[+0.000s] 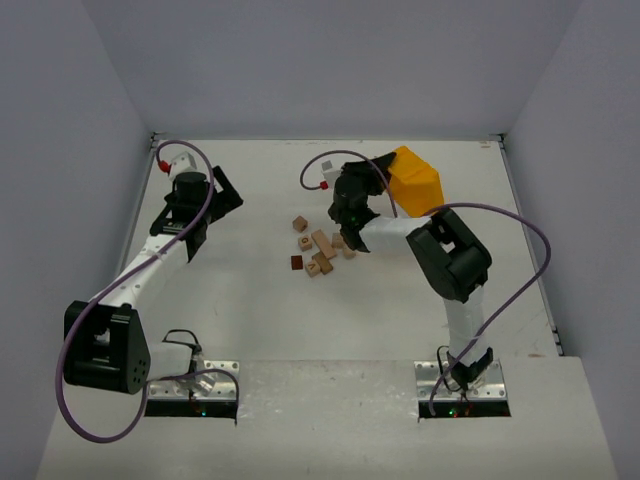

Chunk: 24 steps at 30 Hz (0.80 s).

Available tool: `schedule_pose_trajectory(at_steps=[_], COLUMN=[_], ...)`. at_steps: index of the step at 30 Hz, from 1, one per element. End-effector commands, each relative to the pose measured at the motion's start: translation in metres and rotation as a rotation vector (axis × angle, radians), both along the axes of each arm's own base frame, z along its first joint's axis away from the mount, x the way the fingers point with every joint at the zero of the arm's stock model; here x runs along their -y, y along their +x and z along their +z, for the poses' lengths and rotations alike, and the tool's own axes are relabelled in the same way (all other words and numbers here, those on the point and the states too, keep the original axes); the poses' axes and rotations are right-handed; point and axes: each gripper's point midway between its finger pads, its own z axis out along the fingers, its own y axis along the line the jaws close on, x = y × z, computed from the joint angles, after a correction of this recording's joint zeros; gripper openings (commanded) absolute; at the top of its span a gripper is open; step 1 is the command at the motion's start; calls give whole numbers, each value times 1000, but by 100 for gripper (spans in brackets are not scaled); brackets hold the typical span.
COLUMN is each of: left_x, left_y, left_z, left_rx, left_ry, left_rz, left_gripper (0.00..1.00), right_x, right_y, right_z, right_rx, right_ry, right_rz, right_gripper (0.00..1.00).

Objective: Build the wood block tower

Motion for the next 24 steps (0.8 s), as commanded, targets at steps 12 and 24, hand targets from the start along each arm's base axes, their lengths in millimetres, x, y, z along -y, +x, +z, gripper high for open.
schedule_pose_trajectory(at_steps=[12, 24], left_x=[3, 4], left_y=[8, 3], left_z=[14, 17], left_rx=[48, 79], left_ry=[1, -20], left_rz=[-22, -18], left_gripper=[100, 100], right_x=[-77, 163], right_y=[8, 59], right_z=[-44, -76], right_rx=[-520, 147], right_ry=[1552, 2055], right_rz=[160, -564], right_gripper=[0, 0])
